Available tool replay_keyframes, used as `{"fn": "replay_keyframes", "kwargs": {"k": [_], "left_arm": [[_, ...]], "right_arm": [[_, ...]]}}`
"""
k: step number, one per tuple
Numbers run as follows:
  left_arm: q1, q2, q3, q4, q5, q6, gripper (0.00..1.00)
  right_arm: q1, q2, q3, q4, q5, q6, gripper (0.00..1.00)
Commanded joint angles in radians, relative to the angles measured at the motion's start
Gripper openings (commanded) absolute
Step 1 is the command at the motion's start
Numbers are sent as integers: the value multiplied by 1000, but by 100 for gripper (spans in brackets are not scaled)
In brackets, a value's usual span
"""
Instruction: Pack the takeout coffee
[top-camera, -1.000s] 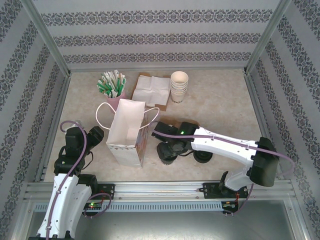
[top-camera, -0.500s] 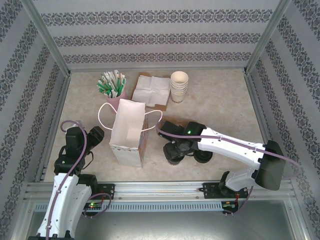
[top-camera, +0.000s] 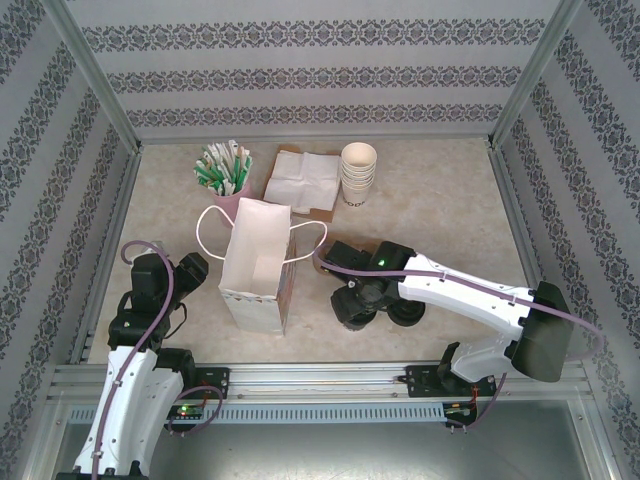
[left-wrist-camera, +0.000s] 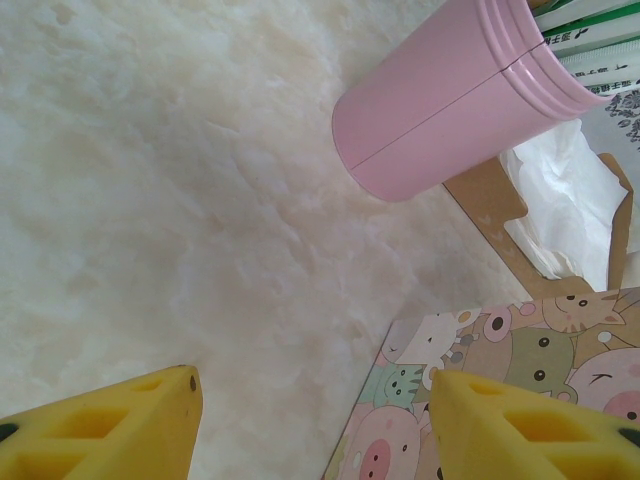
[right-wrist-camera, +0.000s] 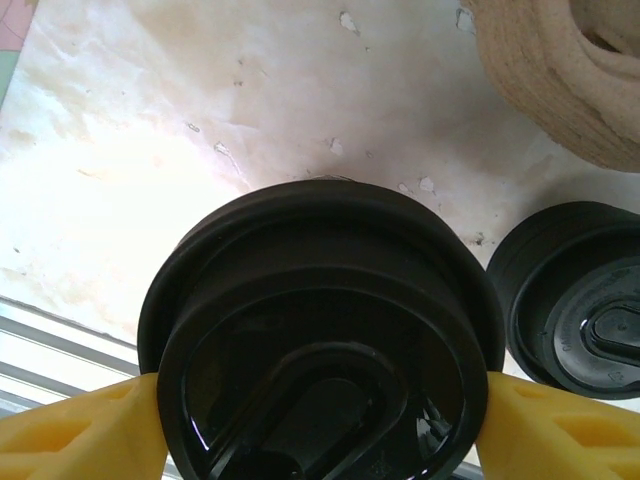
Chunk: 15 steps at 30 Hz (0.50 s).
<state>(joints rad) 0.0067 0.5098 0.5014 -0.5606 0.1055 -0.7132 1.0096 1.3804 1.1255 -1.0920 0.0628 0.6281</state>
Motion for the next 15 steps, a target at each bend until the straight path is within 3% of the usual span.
{"fn": "replay_keyframes", "kwargs": {"k": [1, 15], "left_arm": [[3, -1, 24, 22, 12, -9, 62], [3, 3, 22, 27, 16, -11, 62]], "right_arm": [[-11, -14, 7, -72, 33, -7, 77], [-11, -46, 42, -72, 92, 52, 82]]}}
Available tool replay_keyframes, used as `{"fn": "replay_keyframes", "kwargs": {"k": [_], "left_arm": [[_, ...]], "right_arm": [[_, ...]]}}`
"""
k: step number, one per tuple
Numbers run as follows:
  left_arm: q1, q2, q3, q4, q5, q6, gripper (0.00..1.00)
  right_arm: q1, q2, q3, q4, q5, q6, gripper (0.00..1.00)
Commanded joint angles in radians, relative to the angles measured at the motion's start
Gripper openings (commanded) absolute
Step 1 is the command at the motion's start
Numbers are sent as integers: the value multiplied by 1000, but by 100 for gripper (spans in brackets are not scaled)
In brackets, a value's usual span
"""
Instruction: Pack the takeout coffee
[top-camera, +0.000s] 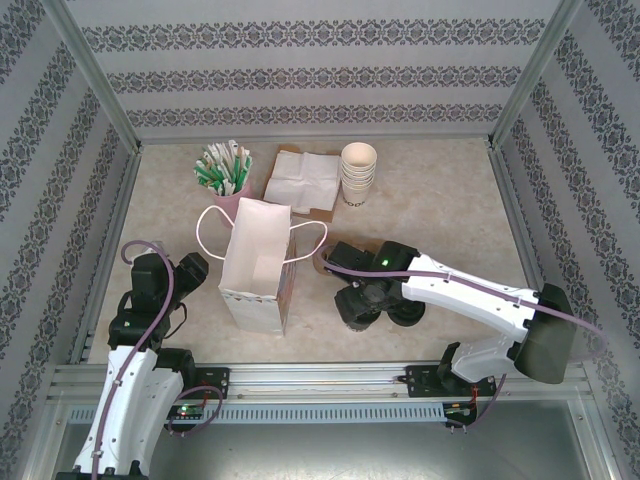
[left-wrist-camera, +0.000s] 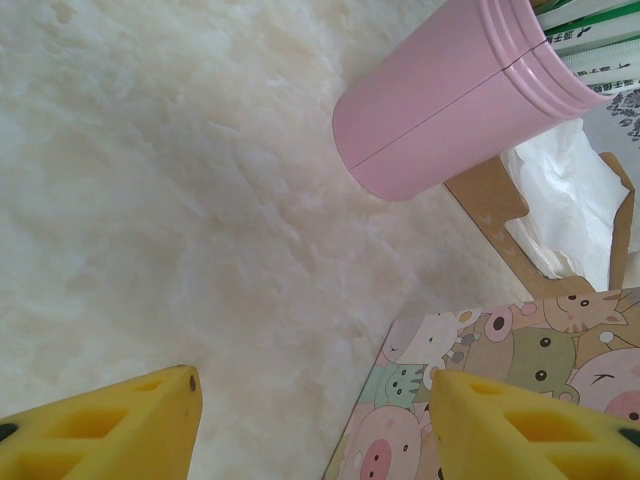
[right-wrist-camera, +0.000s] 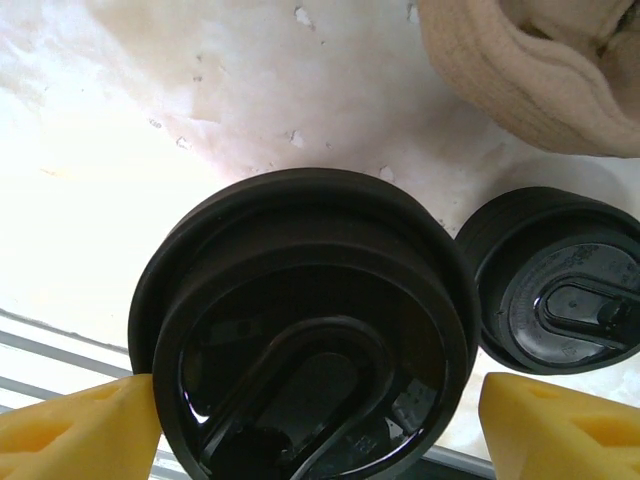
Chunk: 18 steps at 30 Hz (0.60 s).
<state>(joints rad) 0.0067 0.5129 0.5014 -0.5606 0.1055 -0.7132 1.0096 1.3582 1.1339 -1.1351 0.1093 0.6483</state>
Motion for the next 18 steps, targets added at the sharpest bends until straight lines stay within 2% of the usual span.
{"fn": "replay_keyframes", "kwargs": {"k": [1, 7, 14, 18], "left_arm": [[3, 1, 23, 27, 16, -11, 62], [3, 0, 21, 30, 16, -11, 62], [3, 8, 24, 38, 18, -8, 63], [3, 11, 19, 42, 20, -13, 62]], "right_arm": [[-11, -30, 33, -26, 46, 48, 82], [-10, -107, -16, 59, 11, 221, 82], [51, -150, -20, 43, 103, 554, 83], [92, -108, -13, 15, 145, 667, 83]]}}
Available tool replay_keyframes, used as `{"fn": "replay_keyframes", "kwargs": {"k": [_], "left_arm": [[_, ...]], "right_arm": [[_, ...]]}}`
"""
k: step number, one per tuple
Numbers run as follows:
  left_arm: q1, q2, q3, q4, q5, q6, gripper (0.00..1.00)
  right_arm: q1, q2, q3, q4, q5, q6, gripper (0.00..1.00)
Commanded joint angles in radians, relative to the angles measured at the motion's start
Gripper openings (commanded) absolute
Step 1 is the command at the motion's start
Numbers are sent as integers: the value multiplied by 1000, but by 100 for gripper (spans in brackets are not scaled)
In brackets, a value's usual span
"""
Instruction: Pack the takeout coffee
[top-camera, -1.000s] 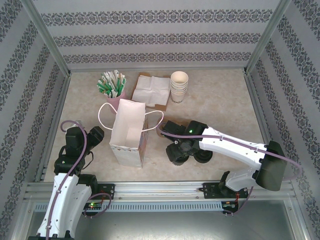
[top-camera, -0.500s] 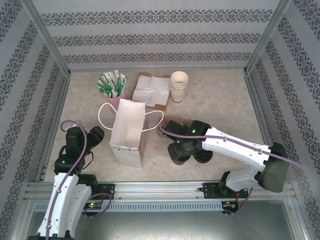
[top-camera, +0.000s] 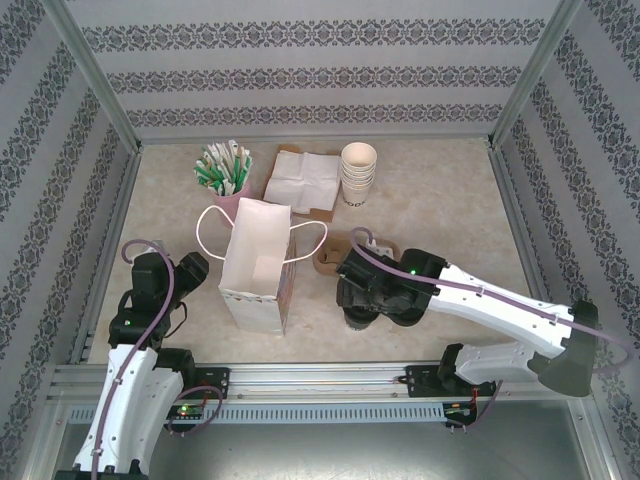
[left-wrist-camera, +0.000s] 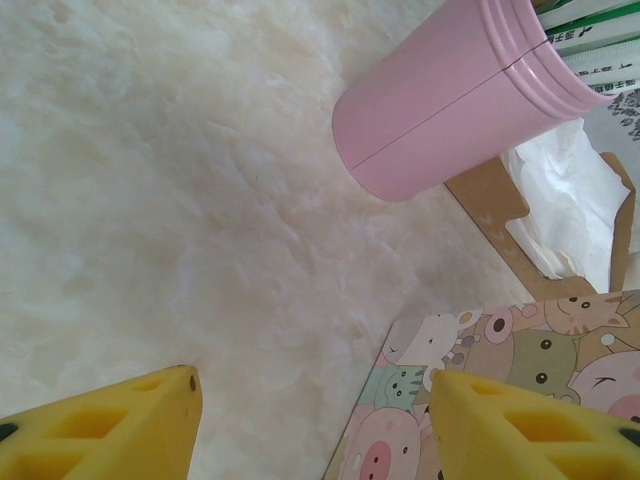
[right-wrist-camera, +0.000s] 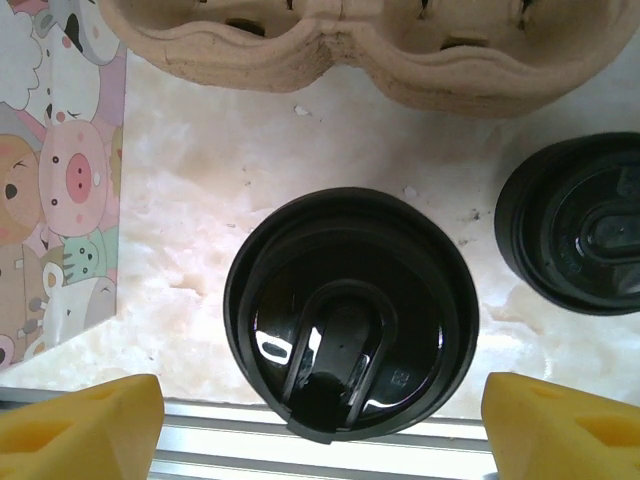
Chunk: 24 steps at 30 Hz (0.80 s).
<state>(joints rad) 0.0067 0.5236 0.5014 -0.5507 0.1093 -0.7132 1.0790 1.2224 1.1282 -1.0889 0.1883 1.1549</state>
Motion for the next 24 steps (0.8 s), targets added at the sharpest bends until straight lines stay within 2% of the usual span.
{"fn": "replay_keyframes", "kwargs": {"k": [1, 7, 24], "left_arm": [[3, 0, 20, 32, 17, -13, 62], [3, 0, 21, 31, 12, -10, 62], [3, 0, 15, 34, 13, -19, 62]], "right_arm": [[29, 36, -7, -46, 77, 185, 82], [39, 74, -13, -55, 101, 241, 82], [37, 131, -34, -19, 106, 240, 81]]}}
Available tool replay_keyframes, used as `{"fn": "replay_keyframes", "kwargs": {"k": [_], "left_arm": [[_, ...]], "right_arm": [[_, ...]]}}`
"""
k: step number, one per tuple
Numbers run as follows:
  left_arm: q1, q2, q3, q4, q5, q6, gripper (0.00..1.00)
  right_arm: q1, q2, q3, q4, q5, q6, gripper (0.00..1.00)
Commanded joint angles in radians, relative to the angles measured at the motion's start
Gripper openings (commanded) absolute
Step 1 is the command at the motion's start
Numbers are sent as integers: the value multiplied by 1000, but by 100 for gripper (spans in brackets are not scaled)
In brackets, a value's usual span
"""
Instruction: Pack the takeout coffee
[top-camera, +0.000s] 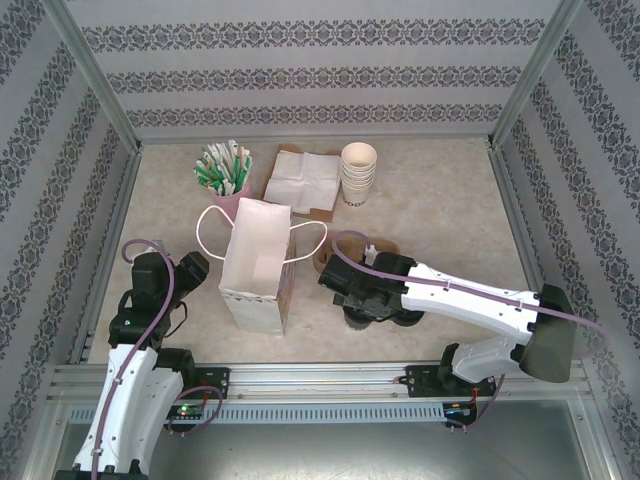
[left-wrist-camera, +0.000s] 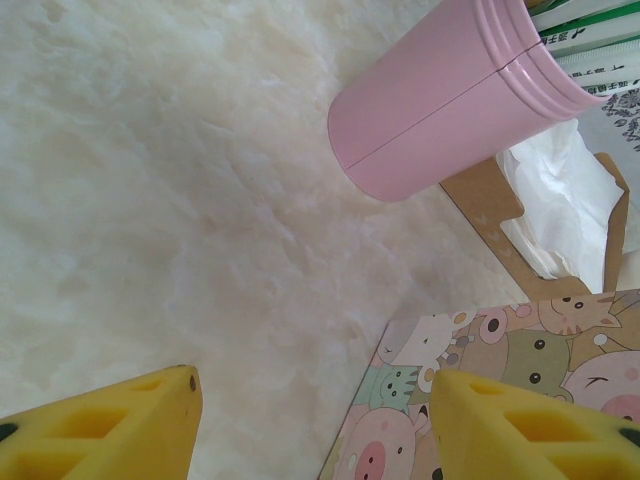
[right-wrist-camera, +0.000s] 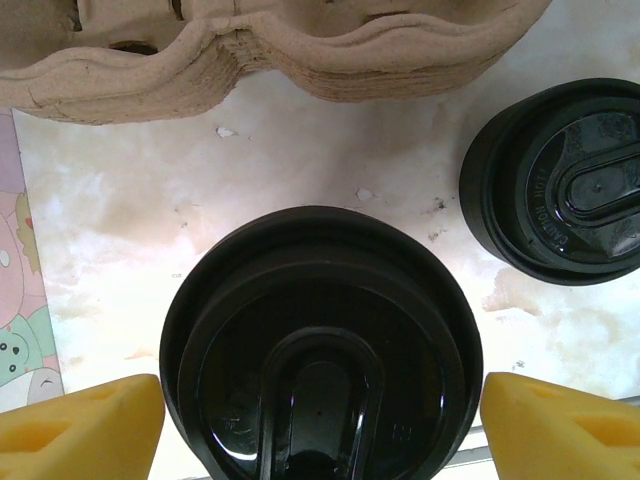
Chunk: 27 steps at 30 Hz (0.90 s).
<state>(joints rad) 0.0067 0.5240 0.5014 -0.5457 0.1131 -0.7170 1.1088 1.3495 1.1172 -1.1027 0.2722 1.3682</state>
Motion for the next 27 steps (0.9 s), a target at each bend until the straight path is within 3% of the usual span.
{"fn": "replay_keyframes", "kwargs": {"k": [1, 17, 27], "left_arm": [[3, -1, 13, 29, 8, -15, 63], [3, 0, 13, 30, 10, -15, 63], [3, -1, 18, 31, 8, -6, 63]], "right_arm": [[8, 2, -27, -3, 22, 29, 81], [8, -6, -71, 25, 19, 13, 70], [5, 47, -139, 26, -73, -101, 64]]}}
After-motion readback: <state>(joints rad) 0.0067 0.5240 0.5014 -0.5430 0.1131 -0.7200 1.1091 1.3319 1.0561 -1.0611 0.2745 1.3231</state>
